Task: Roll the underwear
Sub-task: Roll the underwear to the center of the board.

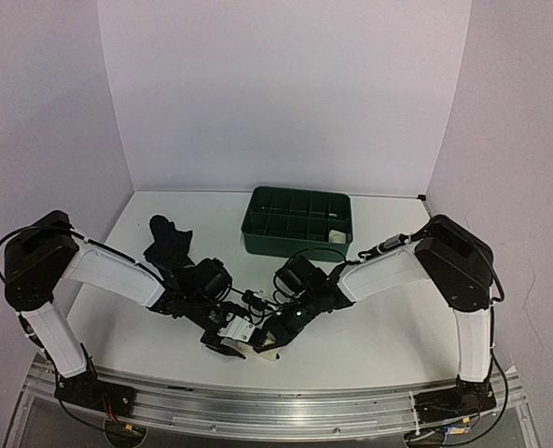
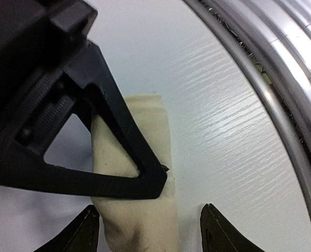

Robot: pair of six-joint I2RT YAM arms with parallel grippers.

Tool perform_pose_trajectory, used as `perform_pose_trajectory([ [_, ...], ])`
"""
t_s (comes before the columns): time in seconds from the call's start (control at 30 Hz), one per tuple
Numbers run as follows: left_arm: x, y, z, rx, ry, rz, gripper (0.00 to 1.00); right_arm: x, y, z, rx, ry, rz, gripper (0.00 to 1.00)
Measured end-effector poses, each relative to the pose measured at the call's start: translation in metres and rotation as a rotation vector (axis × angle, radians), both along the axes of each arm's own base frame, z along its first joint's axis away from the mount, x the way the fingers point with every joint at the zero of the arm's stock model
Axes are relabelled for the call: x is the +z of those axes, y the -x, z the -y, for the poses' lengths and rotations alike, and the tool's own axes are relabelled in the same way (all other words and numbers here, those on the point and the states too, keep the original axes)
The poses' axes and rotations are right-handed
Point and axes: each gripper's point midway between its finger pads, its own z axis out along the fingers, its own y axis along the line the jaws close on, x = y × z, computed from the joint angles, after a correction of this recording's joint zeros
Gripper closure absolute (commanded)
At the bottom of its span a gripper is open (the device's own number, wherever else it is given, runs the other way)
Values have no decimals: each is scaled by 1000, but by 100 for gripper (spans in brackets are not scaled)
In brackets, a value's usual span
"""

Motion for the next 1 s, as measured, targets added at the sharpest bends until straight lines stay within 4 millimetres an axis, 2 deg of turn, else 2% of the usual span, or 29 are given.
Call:
perform_pose_trajectory([
  [0.1, -10, -7, 5, 20, -35, -10, 69, 0, -1, -1, -1, 3, -2, 100],
  [0.27, -11, -12, 7, 45, -61, -18, 86, 0, -4, 1, -1, 7, 12, 99],
  [0.33, -11, -13, 7, 45, -64, -16, 90, 1, -5, 2, 2, 9, 27, 91],
  [0.47, -11, -14, 7, 49, -64, -10, 100, 2, -10, 3, -3, 23, 78, 62],
  [0.63, -10, -16, 7, 54, -62, -1, 100, 10, -22, 11, -22, 44, 209, 33],
  [0.83, -10, -16, 7, 69, -63, -14, 100, 38, -29, 37, -53, 2, 404, 28],
  [1.0, -10, -16, 8, 95, -73, -45, 100, 76, -17, 59, -61, -93, 588, 29],
])
